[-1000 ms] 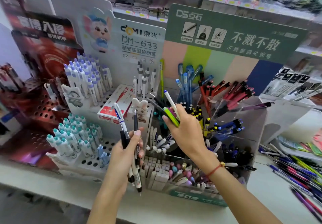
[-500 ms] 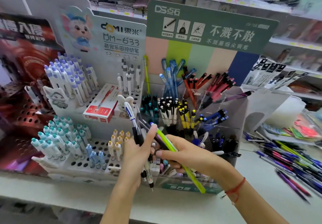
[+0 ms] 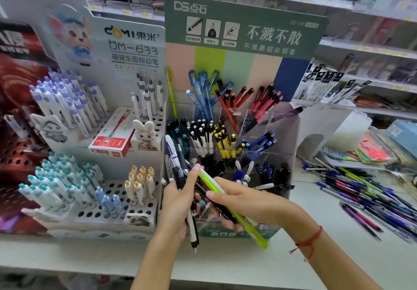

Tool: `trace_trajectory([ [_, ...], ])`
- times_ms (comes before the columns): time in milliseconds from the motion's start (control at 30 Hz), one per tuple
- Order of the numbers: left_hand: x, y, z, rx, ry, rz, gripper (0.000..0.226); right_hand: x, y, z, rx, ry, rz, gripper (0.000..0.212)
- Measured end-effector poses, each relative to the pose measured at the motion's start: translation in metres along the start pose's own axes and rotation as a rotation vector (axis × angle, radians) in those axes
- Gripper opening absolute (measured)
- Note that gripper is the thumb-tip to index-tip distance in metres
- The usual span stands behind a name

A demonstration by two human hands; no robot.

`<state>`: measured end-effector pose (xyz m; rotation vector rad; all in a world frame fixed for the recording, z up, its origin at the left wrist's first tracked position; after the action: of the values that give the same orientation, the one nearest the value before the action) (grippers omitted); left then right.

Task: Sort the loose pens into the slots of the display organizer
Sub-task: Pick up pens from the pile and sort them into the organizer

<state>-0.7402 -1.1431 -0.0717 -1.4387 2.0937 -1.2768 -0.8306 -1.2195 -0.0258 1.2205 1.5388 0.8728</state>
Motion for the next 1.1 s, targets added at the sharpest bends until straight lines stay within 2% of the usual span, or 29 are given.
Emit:
trace_trajectory([
  [100,0.0,0.004,-0.001,-0.061,0.037,0.019,0.039,0.004,-0.001,-0.001,0.017,0.049,0.03,0.024],
  [167,-0.001,0.005,-0.004,-0.024,-0.012,0.001,0.035,0.004,-0.003,-0.001,0.016,0.037,0.078,0.024],
  [333,-0.009,0.003,-0.006,0.034,-0.186,-0.216,0.033,-0.003,-0.004,-0.012,-0.038,-0.045,0.269,0.028],
  [533,-0.004,0.006,-0.008,0.027,-0.19,-0.199,0.037,-0.012,-0.012,-0.018,-0.115,-0.105,0.014,0.03],
  [700,0.003,0.003,-0.009,0.075,-0.112,-0.153,0.029,-0.005,-0.011,-0.012,-0.106,-0.104,0.122,0.03],
  [933,-0.018,-0.005,-0.011,0.143,-0.336,-0.379,0.022,-0.022,-0.006,-0.024,0.052,-0.053,-0.036,0.026],
  [1000,-0.031,-0.011,-0.008,0.14,-0.371,-0.457,0.019,-0.036,-0.007,-0.03,0.072,-0.12,-0.049,0.022],
  [1100,-0.041,-0.022,-0.006,0.144,-0.363,-0.518,0.017,-0.06,-0.001,-0.033,0.005,-0.276,-0.081,0.019],
])
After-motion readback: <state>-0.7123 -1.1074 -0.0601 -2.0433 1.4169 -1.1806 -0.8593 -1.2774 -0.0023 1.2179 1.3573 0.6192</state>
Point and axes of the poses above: each hand's wrist, its own z-axis towards the middle knuckle, its own x-axis out of the palm, y = z × x, the point moved 6 cm from there along z, towards the middle knuckle, and after that the axes turned 13 degrees about -x, right-handed, at the moved point
